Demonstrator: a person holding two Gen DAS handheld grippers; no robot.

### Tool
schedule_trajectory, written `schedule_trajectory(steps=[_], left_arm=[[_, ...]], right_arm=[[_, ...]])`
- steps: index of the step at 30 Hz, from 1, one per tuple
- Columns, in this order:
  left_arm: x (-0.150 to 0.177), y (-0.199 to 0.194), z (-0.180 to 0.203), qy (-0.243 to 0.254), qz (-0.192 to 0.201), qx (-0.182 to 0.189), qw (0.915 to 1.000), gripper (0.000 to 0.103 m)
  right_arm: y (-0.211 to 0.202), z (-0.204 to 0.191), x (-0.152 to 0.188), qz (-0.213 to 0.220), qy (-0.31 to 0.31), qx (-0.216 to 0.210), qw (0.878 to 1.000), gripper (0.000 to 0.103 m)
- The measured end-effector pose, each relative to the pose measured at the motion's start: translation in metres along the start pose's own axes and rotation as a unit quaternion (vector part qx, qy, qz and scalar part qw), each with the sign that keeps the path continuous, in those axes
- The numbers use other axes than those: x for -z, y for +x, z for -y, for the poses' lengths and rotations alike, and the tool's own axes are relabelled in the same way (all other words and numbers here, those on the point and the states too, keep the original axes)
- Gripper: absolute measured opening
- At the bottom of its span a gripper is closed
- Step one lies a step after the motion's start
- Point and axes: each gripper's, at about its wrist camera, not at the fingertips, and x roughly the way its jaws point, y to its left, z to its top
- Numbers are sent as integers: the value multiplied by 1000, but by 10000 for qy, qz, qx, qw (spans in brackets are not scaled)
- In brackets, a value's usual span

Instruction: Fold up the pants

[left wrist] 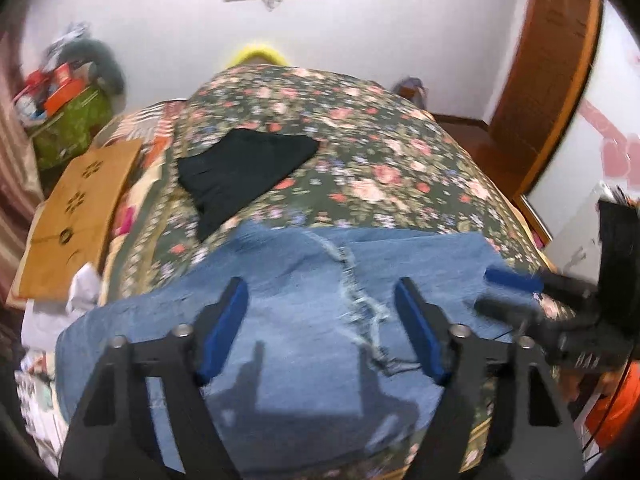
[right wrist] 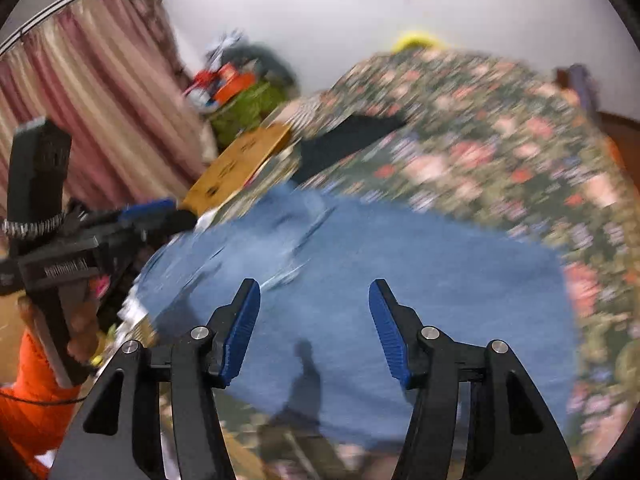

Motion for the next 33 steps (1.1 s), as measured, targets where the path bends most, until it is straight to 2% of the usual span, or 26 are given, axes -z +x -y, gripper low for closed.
schedule_trajectory(steps=[1,2,4,5,7,12,15,20,21,23,25,27,30,33], left_arm=[[-3,6,8,70,-28,80,9999,58],[-6,15,16,150,-86,187,9997,42],[-10,32,30,257,-286,351,9986,24],[-10,45,38,291,-421,426,9978,23],[-8,62,49,365,-598,497,9963,23],[13,101,73,639,-1074,419,9913,23],[27,97,88,1061,-900,106,9902,25],[40,88,92,1256,-817,-50,9887,31],[42,86,91,1231,-814,-65,9890,34],[45,80,84,1073,-799,-106,9910,47],[47,71,73,881,-798,-93,9929,52],[48,60,62,683,-787,-92,9945,53],[47,32,38,402,-551,-256,9973,55],[46,1,13,143,-217,-460,9986,66]], right_arm=[[-5,11,-3,61,-15,215,9997,53],[-7,18,-5,55,-49,443,9990,53],[-11,29,-5,44,-139,692,9975,53],[-10,38,-4,3,-147,853,9962,53],[-7,53,2,-109,0,971,9952,53],[16,84,39,-756,613,793,9921,53],[2,83,62,-459,831,752,9926,53],[-18,79,70,-439,1053,749,9906,53],[-22,77,71,-445,1037,756,9907,53],[-29,73,70,-520,941,853,9905,53],[-34,67,67,-558,856,986,9899,53],[-40,63,62,-509,818,993,9904,53],[-50,51,53,-302,686,1011,9921,53],[-56,35,39,-86,514,969,9939,53]])
